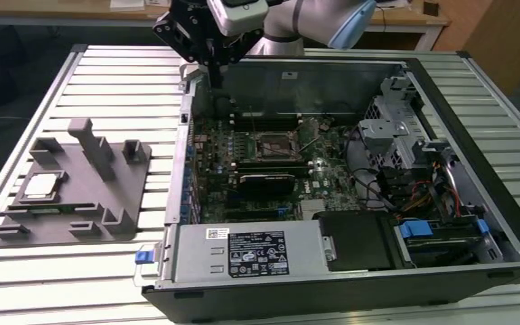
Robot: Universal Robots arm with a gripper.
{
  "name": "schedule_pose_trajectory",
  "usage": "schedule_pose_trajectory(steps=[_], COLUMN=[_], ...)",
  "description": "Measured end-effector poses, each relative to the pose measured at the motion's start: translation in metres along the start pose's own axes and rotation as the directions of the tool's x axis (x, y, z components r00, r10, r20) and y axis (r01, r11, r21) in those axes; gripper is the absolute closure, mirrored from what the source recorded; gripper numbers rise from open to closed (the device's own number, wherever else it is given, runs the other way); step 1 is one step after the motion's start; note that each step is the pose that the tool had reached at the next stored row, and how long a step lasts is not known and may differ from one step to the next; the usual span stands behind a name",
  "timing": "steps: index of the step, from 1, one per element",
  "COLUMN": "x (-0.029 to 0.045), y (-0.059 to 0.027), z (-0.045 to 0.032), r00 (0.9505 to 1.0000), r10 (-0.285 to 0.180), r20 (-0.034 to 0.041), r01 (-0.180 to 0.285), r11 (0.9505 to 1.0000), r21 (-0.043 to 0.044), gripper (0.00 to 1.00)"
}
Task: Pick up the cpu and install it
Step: 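Reach for the cpu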
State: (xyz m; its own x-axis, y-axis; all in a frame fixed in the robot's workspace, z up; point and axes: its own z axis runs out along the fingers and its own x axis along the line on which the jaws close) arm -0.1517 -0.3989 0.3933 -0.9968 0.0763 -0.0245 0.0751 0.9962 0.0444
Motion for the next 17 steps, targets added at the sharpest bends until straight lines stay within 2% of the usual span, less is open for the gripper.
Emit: schedule_pose_trajectory(steps=[17], x=[0.0293], y=[-0.0022], z=[-0.0009], r00=[1.0000], r10=[0.000], r20=[0.0002], r01=[0.000], r11=[1.0000], r21=[0.0000], gripper=[0.89])
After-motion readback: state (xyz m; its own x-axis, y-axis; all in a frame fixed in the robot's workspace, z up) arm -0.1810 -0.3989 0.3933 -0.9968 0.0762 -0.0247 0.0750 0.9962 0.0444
